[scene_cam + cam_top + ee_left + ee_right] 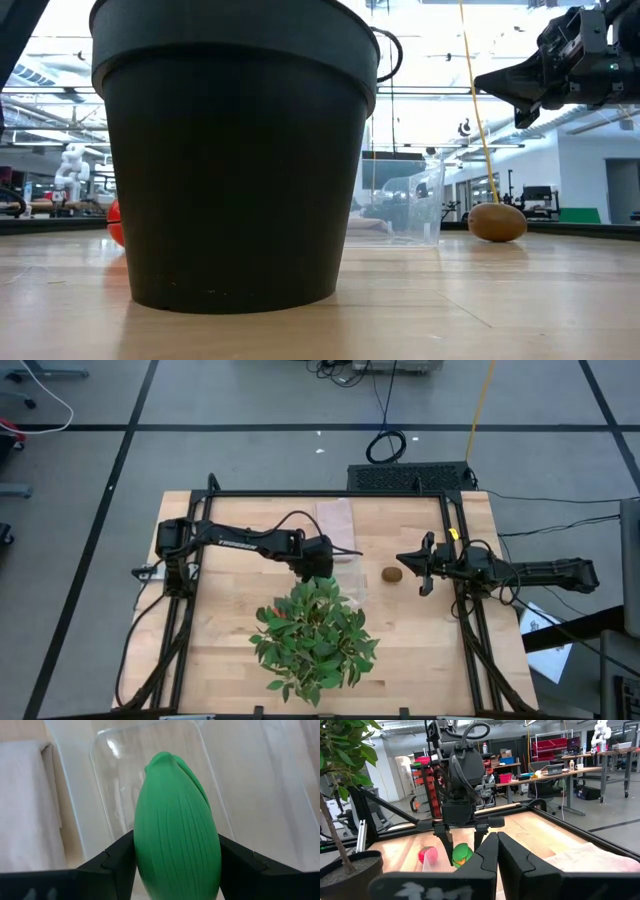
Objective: Pick and placing Produce into tupperware
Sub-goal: Put the corn into the transparent bin
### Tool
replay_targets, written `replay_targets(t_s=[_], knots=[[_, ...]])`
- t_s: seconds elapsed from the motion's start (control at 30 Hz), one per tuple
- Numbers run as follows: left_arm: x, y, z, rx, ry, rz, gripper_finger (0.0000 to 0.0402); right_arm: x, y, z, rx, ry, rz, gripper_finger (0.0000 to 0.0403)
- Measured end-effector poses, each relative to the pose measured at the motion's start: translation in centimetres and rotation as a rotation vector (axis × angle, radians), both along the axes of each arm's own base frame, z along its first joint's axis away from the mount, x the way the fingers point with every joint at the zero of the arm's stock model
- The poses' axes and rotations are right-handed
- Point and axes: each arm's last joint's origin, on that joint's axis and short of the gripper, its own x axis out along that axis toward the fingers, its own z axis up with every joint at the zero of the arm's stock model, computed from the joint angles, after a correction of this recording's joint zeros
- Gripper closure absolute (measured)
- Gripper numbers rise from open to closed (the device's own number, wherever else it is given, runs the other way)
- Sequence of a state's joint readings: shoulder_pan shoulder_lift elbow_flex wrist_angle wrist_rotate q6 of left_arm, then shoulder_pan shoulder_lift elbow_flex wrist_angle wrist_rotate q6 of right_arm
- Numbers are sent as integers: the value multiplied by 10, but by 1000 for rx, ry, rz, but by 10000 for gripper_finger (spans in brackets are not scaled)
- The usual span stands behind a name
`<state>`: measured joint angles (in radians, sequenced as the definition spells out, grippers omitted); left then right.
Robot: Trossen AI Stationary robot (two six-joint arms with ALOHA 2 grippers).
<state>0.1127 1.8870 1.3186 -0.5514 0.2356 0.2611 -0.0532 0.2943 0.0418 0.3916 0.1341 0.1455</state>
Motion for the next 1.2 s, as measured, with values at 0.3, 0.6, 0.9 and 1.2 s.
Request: replay_targets(t_s=[0.3,0.6,0.9,1.2], knots=[[1,-4,0,69,3,4,186,0,0,0,0,0,0,403],[6,-4,-9,70,-3,-3,186,0,0,0,0,0,0,403],[11,-5,-26,86,20,-15,186,1,0,-1,0,8,0,403],[9,-6,-37,75,74,-44,186,1,0,-1,-7,11,-1,403]])
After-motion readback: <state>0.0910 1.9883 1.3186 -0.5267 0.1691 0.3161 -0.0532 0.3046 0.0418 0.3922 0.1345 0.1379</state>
